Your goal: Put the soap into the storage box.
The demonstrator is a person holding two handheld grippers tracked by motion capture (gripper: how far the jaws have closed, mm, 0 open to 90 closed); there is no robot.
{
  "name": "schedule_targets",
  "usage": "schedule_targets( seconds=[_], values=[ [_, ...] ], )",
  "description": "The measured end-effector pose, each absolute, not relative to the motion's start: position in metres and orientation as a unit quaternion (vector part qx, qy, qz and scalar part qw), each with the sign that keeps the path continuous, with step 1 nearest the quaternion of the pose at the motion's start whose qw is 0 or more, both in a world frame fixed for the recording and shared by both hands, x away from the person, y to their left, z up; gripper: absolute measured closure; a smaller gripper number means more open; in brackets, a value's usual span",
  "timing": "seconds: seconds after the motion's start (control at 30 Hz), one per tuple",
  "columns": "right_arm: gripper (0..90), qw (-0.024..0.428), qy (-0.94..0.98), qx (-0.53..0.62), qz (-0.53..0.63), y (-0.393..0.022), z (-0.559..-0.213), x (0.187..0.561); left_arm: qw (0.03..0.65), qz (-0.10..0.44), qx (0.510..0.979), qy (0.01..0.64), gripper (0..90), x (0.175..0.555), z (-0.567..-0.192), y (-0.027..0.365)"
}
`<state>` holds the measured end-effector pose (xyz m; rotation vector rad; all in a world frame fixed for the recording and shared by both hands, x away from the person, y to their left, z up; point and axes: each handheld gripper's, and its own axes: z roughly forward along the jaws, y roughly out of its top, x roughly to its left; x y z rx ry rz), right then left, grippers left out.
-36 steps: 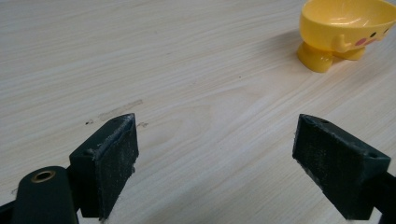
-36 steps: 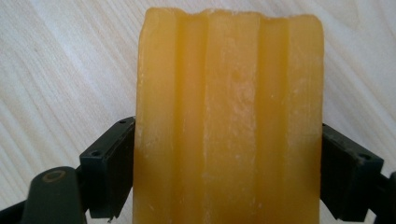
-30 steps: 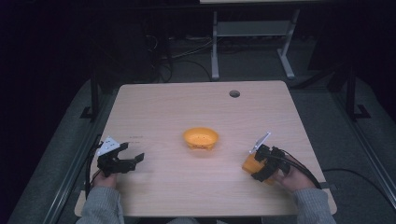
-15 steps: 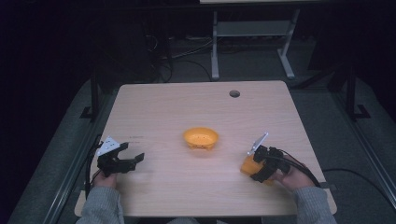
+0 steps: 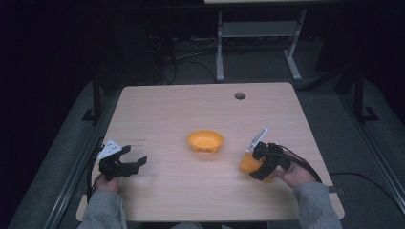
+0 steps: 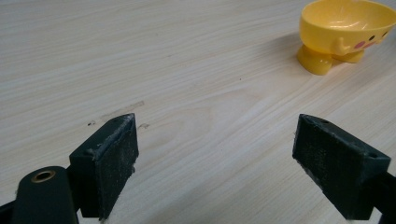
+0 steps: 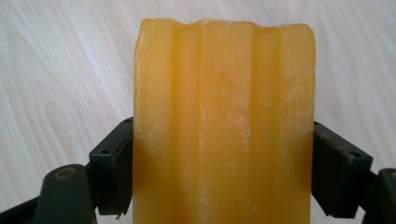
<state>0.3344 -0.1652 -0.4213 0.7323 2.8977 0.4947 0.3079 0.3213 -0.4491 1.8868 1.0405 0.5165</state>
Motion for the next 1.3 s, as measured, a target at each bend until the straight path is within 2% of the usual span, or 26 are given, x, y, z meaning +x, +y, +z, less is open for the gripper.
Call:
schedule_targets(
  seconds=[1.3],
  values=[
    [21.2, 0.047, 0.962, 0.206, 0.176, -0.128, -0.384, 0.393, 0.450, 0.206, 0.759, 0.423, 13.8, 0.308, -0.449, 0.322]
  ],
)
